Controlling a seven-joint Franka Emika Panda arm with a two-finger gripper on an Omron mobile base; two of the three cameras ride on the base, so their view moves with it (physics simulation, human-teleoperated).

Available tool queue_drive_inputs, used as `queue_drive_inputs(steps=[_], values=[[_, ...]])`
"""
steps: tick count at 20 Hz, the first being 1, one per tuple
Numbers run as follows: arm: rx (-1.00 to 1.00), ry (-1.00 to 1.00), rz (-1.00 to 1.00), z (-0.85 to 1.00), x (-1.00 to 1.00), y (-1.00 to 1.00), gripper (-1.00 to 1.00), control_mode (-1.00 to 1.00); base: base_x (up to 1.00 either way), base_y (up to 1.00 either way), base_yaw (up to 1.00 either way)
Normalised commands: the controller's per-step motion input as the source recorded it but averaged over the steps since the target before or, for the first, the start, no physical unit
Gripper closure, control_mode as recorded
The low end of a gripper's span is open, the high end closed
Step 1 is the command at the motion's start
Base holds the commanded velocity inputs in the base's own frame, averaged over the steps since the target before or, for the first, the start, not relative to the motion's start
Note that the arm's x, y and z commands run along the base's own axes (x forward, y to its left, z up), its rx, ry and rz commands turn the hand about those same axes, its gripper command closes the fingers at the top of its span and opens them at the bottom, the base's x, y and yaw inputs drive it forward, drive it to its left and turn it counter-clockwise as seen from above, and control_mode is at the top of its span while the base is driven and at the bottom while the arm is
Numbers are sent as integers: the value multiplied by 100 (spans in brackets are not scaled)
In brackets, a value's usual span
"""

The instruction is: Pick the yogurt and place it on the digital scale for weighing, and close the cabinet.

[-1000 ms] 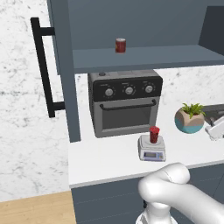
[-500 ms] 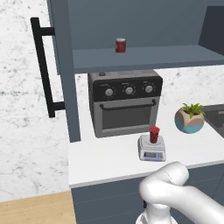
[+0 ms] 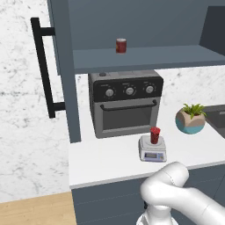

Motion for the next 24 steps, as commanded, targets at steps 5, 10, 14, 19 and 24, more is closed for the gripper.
queue_drive_inputs(steps=[5, 10, 14, 19, 24], values=[[0, 29, -6, 52, -21, -41, -100, -100, 0, 0, 0], [0, 24, -5, 37, -21, -42, -100, -100, 0, 0, 0], [-1, 7, -4, 41, -44, -40, -100, -100, 0, 0, 0], [-8, -10, -2, 74, -38, 18, -100, -100, 0, 0, 0], [-13, -30, 3, 98, -28, 52, -100, -100, 0, 0, 0]])
